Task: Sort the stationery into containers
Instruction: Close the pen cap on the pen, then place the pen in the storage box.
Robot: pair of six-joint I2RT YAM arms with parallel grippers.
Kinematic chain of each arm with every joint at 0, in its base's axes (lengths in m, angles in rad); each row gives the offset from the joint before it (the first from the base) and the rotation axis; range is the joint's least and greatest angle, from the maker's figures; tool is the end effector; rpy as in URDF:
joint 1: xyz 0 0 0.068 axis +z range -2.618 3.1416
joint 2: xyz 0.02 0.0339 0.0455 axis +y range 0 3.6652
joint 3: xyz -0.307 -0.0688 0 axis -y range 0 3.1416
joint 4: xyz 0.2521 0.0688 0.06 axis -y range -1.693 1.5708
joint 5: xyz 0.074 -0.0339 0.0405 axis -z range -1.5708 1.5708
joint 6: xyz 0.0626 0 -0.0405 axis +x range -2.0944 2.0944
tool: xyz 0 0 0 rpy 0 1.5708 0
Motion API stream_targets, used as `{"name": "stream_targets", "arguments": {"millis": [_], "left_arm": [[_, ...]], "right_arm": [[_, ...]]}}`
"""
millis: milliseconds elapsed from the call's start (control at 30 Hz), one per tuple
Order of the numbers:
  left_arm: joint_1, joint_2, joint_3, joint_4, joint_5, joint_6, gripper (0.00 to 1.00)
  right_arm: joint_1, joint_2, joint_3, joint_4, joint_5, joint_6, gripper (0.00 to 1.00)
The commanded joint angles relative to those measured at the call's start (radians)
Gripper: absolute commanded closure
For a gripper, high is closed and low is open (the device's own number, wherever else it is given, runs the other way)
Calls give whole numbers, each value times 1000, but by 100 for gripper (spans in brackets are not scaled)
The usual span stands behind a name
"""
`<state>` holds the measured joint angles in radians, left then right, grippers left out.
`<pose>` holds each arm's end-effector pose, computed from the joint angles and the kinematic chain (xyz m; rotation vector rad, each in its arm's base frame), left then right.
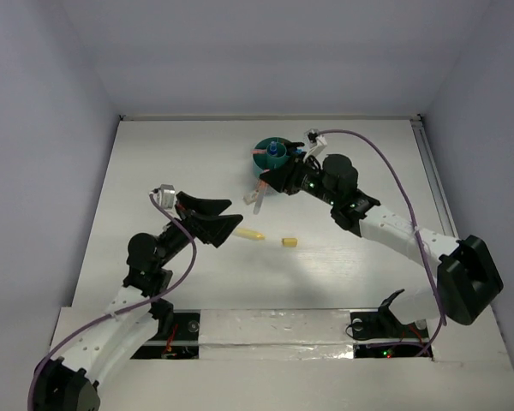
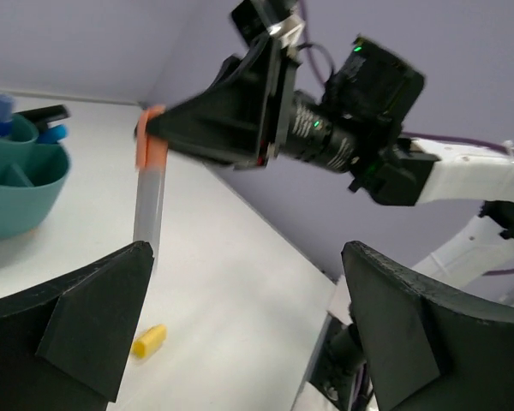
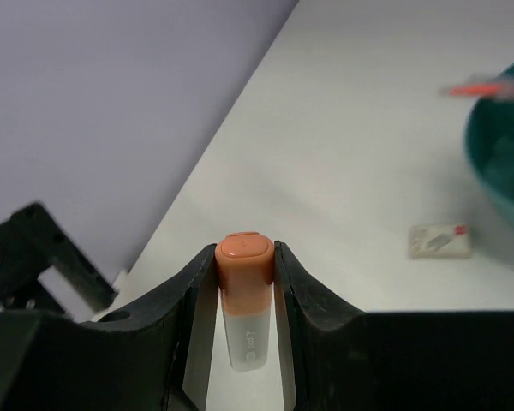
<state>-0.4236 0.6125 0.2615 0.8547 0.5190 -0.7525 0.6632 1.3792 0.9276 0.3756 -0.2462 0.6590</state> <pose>0.1136 -0.0853 0.3216 0.3161 1.1982 -1.3112 0.2655 0.2268 0.3486 -0.2076 1.7777 1.1854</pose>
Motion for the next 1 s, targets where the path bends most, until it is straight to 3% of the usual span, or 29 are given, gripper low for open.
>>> {"name": "stream_targets", "arguments": {"millis": [0, 267, 533, 967], "left_arm": [[5, -63, -21, -109, -115, 87, 9], [5, -77, -90, -134, -224, 127, 8], [5, -36, -90, -132, -206, 133, 8], [5, 43, -91, -62, -145, 117, 8]], "right_arm": [[-13, 35, 111, 29, 139, -91, 100], [-22, 213, 296, -27, 321, -310, 100], [-22, 377, 462, -46, 444, -473, 100], [-22, 527, 519, 45, 522, -634, 100]]}}
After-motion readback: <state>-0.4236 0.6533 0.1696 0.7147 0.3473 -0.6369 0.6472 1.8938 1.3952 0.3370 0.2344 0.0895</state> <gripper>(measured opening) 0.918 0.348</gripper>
